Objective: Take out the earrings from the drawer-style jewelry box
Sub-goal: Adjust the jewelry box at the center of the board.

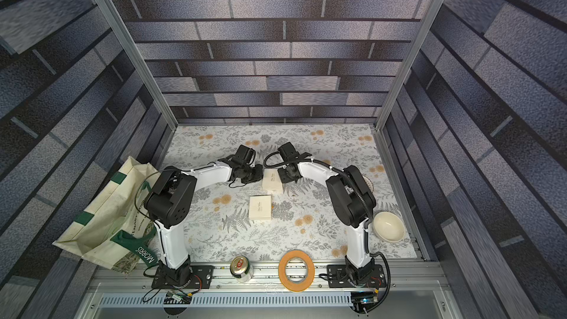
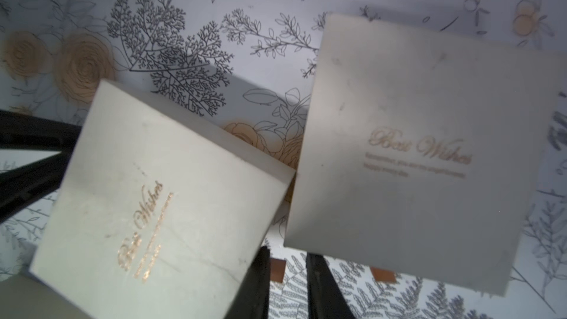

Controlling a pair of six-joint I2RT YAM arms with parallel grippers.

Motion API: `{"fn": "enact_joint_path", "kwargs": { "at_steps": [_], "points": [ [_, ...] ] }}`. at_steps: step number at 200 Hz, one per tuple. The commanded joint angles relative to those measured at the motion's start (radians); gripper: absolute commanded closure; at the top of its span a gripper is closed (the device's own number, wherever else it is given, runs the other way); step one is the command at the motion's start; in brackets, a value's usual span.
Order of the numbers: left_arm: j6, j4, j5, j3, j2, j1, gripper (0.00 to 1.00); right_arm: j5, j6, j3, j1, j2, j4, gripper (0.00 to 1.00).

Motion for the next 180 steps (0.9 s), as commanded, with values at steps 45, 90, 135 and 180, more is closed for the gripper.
{"fn": "enact_joint_path", "kwargs": {
  "at_steps": [45,90,135,180],
  "points": [
    [-0.004,-0.014,-0.011,-0.024,-0.083,0.021,1.00,-0.088,-0.022,0.001,0.006,0.005,0.005,0.76],
    [-0.009,-0.010,-0.009,-0.050,-0.095,0.022,1.00,-0.109,-0.020,-0.003,0.014,0.009,0.009,0.75],
    [-0.027,0.007,-0.016,-0.106,-0.130,0.019,1.00,-0.132,-0.028,-0.002,0.024,0.014,0.009,0.75],
    [-0.022,0.001,-0.041,-0.122,-0.156,0.023,1.00,-0.125,-0.031,-0.010,0.032,0.001,0.013,0.75]
  ]
}}
